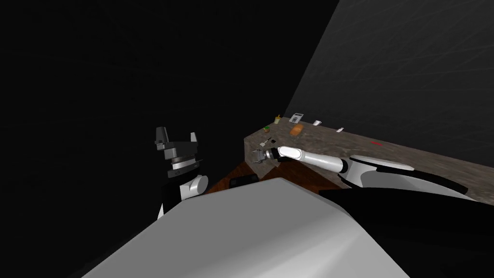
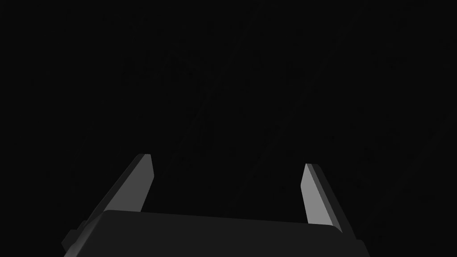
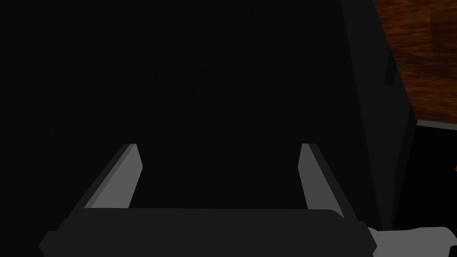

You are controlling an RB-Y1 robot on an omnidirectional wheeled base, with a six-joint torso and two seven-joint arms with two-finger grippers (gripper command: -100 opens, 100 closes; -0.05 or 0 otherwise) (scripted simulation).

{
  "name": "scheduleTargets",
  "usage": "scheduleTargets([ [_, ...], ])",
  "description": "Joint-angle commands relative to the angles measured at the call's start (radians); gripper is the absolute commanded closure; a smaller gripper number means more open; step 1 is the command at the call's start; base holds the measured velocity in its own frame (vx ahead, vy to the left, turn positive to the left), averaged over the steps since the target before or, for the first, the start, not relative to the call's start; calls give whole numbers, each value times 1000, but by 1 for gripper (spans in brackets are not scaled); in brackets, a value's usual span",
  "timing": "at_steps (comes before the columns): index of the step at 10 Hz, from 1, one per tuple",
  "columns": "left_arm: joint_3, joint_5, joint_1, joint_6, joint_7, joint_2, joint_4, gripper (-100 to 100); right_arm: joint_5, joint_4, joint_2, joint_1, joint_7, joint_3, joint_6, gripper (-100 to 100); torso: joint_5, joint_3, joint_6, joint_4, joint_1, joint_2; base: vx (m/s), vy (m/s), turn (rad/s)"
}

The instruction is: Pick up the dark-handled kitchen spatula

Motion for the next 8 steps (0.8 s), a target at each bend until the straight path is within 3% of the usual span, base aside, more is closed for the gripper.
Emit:
scheduleTargets([
  [1, 0, 0, 0, 0, 0, 0, 0, 0, 8, 12, -41, -6, 16, 17, -12, -100, 0, 0, 0, 0, 0, 0, 52, 2, 142],
  [2, 0, 0, 0, 0, 0, 0, 0, 0, 45, 29, -74, -37, 20, 63, -20, -100, 0, 0, 1, 0, 0, 1, 59, -3, 208],
  [3, 0, 0, 0, 0, 0, 0, 0, 0, 45, 29, -91, -37, 20, 63, -20, -100, 0, 0, 0, 0, -1, 0, 55, -6, 145],
  [4, 0, 0, 0, 0, 0, 0, 0, 0, 80, 46, -130, -69, 25, 109, -29, -100, 0, 0, 1, 0, -1, 1, 56, 5, 269],
  [5, 0, 0, 0, 0, 0, 0, 0, 0, 80, 46, -141, -69, 25, 109, -29, -100, 0, 0, 1, 0, 0, 1, 54, -5, 126],
  [6, 0, 0, 0, 0, 0, 0, 0, 0, 113, 62, -190, -99, 30, 150, -37, -100, 0, 0, 1, 0, 0, 1, 79, -1, 260],
  [7, 0, 0, 0, 0, 0, 0, 0, 0, 113, 62, -190, -99, 30, 155, -37, -100, 0, -1, 0, 0, 0, -1, 68, -13, 108],
  [8, 0, 0, 0, 0, 0, 0, 0, 0, 143, 78, -232, -128, 36, 199, -46, -100, 0, 0, 1, 0, -1, 0, 75, -4, 220],
])
